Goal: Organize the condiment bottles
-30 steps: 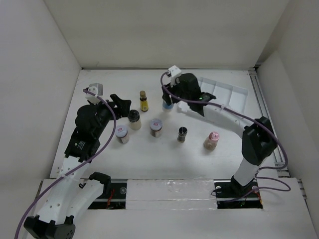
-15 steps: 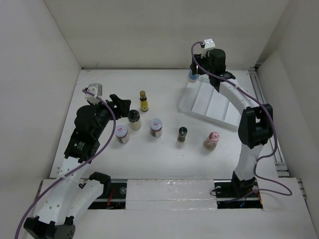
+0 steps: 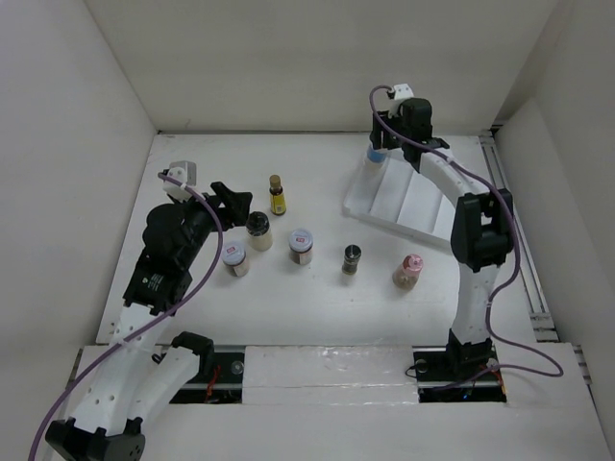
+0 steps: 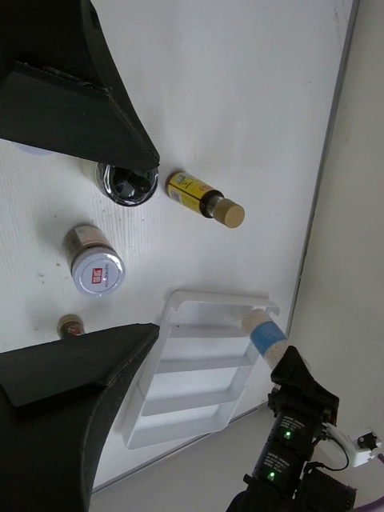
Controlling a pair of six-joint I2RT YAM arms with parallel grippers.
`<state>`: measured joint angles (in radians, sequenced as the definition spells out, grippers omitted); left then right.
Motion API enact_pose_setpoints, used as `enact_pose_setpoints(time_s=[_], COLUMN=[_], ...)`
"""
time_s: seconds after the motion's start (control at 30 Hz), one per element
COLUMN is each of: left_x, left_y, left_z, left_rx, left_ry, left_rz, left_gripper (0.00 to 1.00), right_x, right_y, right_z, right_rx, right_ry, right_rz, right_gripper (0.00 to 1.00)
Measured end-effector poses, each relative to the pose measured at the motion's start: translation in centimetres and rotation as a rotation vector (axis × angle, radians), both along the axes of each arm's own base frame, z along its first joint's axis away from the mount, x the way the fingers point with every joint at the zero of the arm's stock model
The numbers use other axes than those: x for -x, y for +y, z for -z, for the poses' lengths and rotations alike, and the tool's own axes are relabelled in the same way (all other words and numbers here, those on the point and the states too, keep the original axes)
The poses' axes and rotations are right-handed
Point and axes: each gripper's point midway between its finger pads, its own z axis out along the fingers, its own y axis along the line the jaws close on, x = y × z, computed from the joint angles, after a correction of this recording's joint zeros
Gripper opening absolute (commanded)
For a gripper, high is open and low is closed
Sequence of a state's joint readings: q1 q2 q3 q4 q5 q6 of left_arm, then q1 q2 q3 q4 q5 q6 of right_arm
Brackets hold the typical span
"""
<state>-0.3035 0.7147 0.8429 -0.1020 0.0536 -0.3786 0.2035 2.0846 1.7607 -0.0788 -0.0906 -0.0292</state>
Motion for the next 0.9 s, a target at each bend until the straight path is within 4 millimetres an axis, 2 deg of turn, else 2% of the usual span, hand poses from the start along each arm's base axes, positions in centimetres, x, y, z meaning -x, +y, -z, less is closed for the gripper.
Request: enact_pose_setpoints(time_s=[0.1, 0.13, 0.17, 0.23, 0.27, 0.3, 0.47, 0.53, 0.6, 0.7, 0.8, 0.83, 0.9], left_x=[-0.1, -0.1, -0.1, -0.2, -0.1, -0.1, -0.2, -0.3, -0.4, -0.5, -0.6, -0.6, -0.7], left_y=[-0.1, -0.1, -0.1, -0.1, -0.1, -0.1, -0.1, -0.1, 0.0, 0.3, 0.6, 0.7, 0.8], left_z=[0.2, 0.2, 0.2, 0.3, 0.2, 0.2, 0.4, 0.5, 0.5, 0.5, 0.5, 0.5, 0.5], left_rx=[-0.002, -0.002, -0.002, -0.003, -0.003, -0.003, -0.004, -0.006, -0.007, -0.008, -0.010, -0.012, -0.012], left_ry=[0.007, 0.008, 0.008, 0.009, 0.008, 0.008, 0.012, 0.016, 0.018, 0.016, 0.014, 0.014, 0.014], left_rz=[0.003, 0.003, 0.003, 0.003, 0.003, 0.003, 0.003, -0.001, -0.006, -0.022, -0.045, -0.050, -0.055], left_gripper=[0.73, 0.73, 0.73, 0.75, 0.75, 0.75, 0.75, 0.75, 0.75, 0.75, 0.75, 0.76, 0.76], right_x=[-1.4, -1.7, -2.1, -2.3, -2.6, -2.8, -2.6, -1.9, -0.4, 2.9, 6.8, 8.3, 10.7], right_y=[-0.5, -0.7, -0.9, -1.3, -1.4, -1.5, -1.3, -0.8, 0.1, 3.7, 10.0, 12.7, 17.4], right_z=[0.6, 0.9, 1.4, 2.5, 2.8, 2.7, 0.8, -1.3, -4.3, -10.4, -15.6, -16.8, -17.1], right_rx=[-0.001, 0.000, 0.001, 0.006, 0.004, 0.007, 0.005, 0.009, 0.016, -0.006, -0.062, -0.085, -0.114], right_ry=[-0.004, -0.002, 0.002, 0.021, 0.021, 0.018, -0.012, -0.047, -0.092, -0.207, -0.324, -0.358, -0.374], right_rz=[0.012, 0.016, 0.022, 0.029, 0.033, 0.033, 0.029, 0.023, 0.006, -0.079, -0.264, -0.346, -0.477], right_gripper=[0.43, 0.46, 0.61, 0.74, 0.92, 0.98, 1.00, 1.00, 1.00, 0.97, 1.00, 1.00, 1.00])
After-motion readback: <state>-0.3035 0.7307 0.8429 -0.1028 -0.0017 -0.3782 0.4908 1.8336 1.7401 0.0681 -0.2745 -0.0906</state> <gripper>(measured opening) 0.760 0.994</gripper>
